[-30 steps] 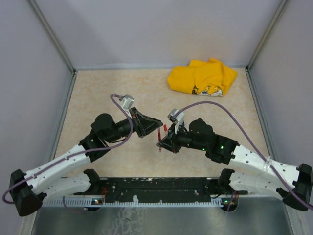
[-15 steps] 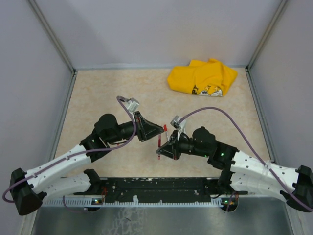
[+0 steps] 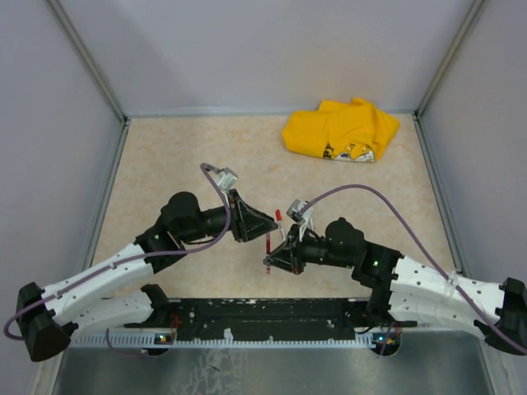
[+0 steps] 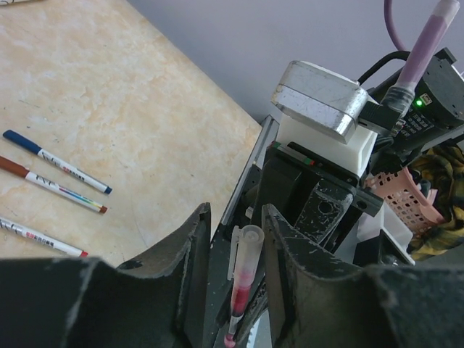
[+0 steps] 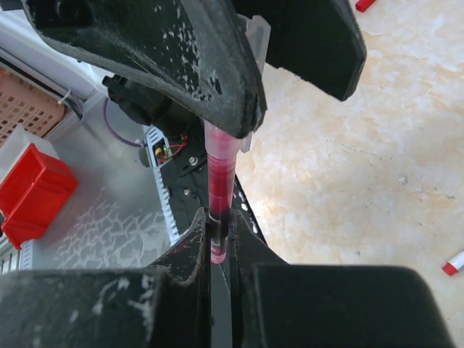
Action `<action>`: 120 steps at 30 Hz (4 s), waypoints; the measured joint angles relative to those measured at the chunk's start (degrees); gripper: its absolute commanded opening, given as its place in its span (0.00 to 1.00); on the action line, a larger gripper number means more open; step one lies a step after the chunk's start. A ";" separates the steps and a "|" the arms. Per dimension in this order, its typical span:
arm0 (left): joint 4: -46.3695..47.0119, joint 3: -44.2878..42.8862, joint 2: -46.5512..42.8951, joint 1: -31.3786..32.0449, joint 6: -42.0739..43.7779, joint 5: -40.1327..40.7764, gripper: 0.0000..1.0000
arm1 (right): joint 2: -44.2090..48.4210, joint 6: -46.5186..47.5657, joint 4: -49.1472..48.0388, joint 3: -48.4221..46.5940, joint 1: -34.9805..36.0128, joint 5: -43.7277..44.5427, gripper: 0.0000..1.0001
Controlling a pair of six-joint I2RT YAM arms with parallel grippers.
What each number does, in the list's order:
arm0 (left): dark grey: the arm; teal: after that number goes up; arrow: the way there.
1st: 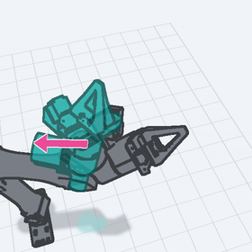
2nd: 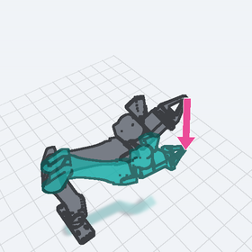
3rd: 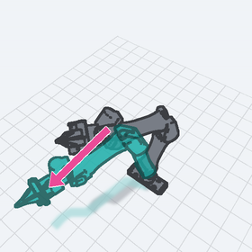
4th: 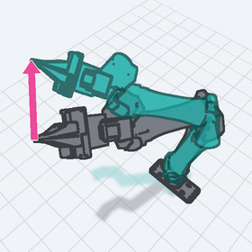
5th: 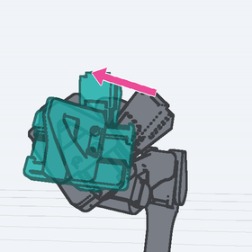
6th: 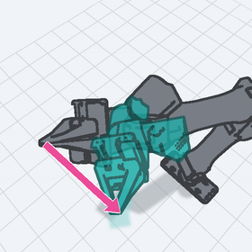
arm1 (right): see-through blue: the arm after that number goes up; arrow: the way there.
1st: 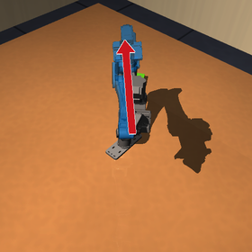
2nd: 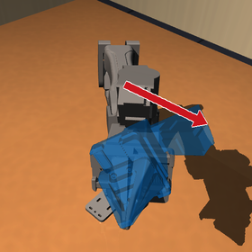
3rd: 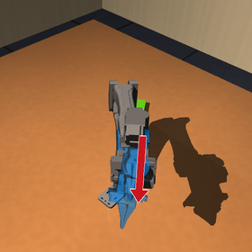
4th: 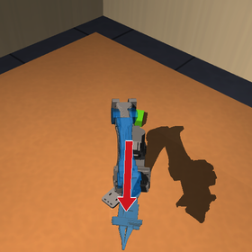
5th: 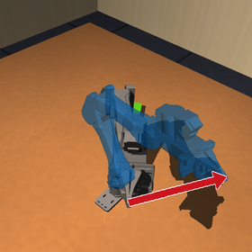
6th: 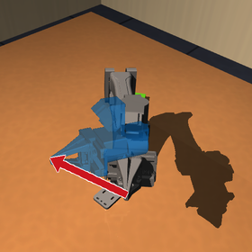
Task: Insert the pens into the pen caps
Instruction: Press the pen cap onto the pen, then place the pen at the center of the board, then pick up the pen from the center of the board.
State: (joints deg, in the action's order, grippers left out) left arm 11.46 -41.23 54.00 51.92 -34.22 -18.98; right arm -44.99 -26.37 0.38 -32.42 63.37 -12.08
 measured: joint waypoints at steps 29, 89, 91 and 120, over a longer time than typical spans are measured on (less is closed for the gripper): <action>-27.58 -2.03 -7.39 -9.14 0.39 28.02 0.88 | -4.46 -10.32 20.28 -0.02 -4.50 16.98 0.00; -40.28 3.26 -8.83 -25.05 5.57 28.02 0.93 | -60.78 -3.67 37.64 -41.05 -11.41 20.11 0.30; -40.96 3.26 -8.00 -25.05 3.98 29.70 0.93 | -56.89 -3.10 36.57 -39.91 -11.39 19.45 0.31; -39.04 0.59 25.83 -25.75 -1.75 42.91 0.58 | -16.37 -6.32 29.29 -7.87 -6.49 16.04 0.23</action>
State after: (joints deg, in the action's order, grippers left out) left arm -27.57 -40.64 79.83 26.17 -35.97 23.92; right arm -61.36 -32.69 29.67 -40.29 56.88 3.97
